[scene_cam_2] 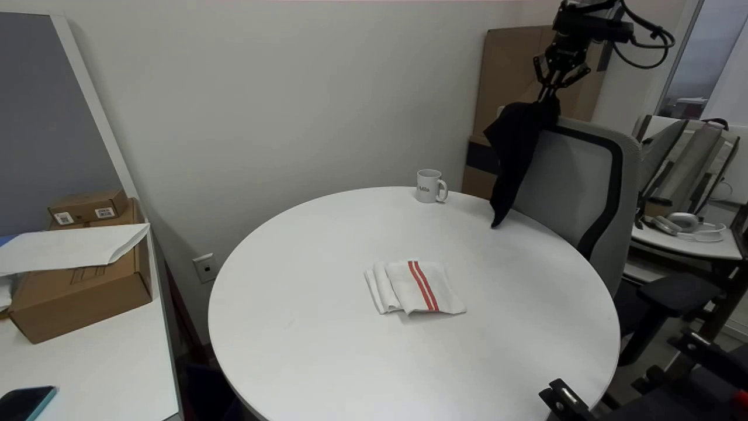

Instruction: Put the black cloth on the table

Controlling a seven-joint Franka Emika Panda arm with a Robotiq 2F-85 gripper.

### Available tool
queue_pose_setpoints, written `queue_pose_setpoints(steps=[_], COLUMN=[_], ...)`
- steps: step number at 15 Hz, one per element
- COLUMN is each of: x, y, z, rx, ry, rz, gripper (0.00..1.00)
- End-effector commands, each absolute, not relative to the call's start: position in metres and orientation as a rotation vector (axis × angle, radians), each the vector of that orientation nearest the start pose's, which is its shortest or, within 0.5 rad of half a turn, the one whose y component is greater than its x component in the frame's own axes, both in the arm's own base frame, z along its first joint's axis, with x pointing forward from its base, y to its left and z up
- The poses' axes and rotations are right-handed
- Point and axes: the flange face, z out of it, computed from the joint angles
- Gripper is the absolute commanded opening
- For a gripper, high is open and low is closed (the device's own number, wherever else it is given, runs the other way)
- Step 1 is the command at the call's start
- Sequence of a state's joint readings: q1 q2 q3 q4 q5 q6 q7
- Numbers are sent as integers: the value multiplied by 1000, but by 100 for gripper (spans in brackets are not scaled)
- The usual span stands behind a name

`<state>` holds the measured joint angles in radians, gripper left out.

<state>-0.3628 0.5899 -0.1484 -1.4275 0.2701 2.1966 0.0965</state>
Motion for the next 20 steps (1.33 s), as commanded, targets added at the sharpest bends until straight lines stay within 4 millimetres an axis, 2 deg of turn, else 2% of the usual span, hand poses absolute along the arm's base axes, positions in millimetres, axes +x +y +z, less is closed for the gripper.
queue_pose_setpoints(steps=[1, 4, 9, 11, 15, 20], x=[655, 656, 651, 648, 643, 639], y=[-306, -273, -207, -182, -144, -102], z=[419, 469, 579, 616, 662, 706], rx=[-2828, -2851, -2873, -2872, -2853, -2860], ry=[940, 798, 546, 467, 340, 215], rz=[-373, -429, -611, -665, -683, -700], gripper=[1, 2, 2, 2, 2, 2])
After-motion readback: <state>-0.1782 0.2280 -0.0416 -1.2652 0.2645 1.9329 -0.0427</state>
